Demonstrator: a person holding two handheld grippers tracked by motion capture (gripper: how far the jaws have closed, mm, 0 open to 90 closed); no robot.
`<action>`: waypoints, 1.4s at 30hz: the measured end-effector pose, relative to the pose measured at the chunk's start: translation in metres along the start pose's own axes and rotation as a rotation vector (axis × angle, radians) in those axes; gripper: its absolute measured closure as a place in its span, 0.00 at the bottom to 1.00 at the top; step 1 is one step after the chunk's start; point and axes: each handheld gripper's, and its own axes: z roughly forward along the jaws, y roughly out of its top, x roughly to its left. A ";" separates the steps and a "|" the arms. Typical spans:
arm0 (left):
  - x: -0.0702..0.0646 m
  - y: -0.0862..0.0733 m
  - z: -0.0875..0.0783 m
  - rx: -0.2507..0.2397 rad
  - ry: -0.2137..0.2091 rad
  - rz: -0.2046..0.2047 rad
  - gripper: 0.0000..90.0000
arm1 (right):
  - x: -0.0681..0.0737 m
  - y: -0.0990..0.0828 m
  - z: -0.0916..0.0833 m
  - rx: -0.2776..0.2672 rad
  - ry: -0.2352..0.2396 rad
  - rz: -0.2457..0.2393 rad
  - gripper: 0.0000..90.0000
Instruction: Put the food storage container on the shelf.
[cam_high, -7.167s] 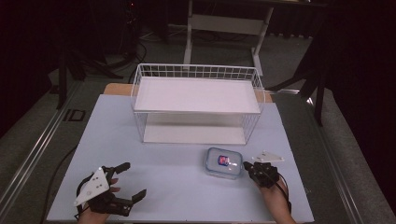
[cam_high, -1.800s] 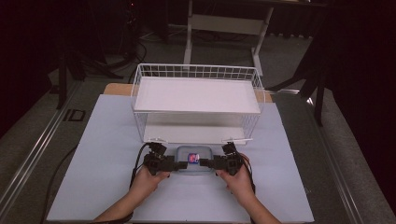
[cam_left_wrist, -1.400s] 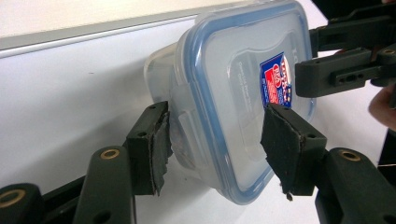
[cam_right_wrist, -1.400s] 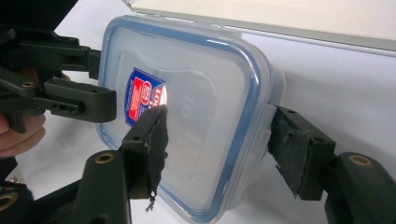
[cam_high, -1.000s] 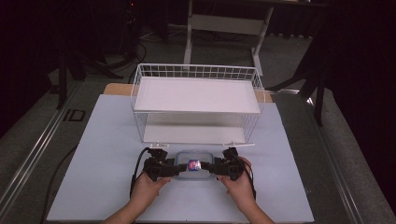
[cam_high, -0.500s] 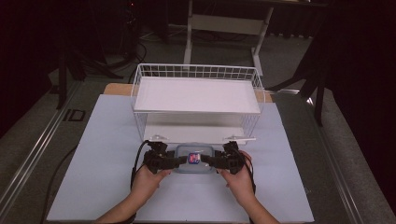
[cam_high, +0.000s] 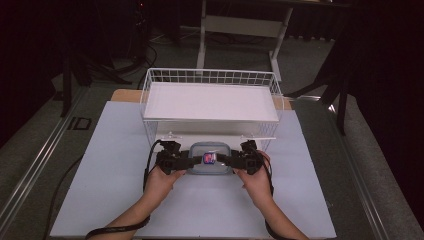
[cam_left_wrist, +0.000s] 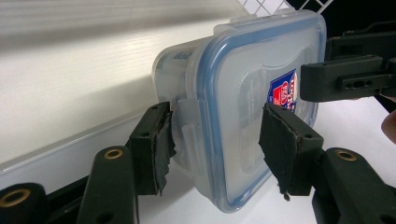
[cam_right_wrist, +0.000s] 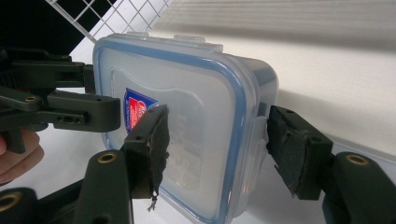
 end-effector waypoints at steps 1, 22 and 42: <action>0.001 0.000 0.001 -0.004 0.003 0.005 0.51 | -0.001 0.000 0.001 0.004 0.000 0.001 0.44; 0.013 0.017 0.023 -0.006 0.018 -0.001 0.51 | -0.023 0.013 0.016 -0.011 -0.014 0.021 0.43; 0.027 0.021 0.036 -0.025 0.003 -0.035 0.51 | -0.033 0.019 0.027 -0.035 -0.040 0.026 0.43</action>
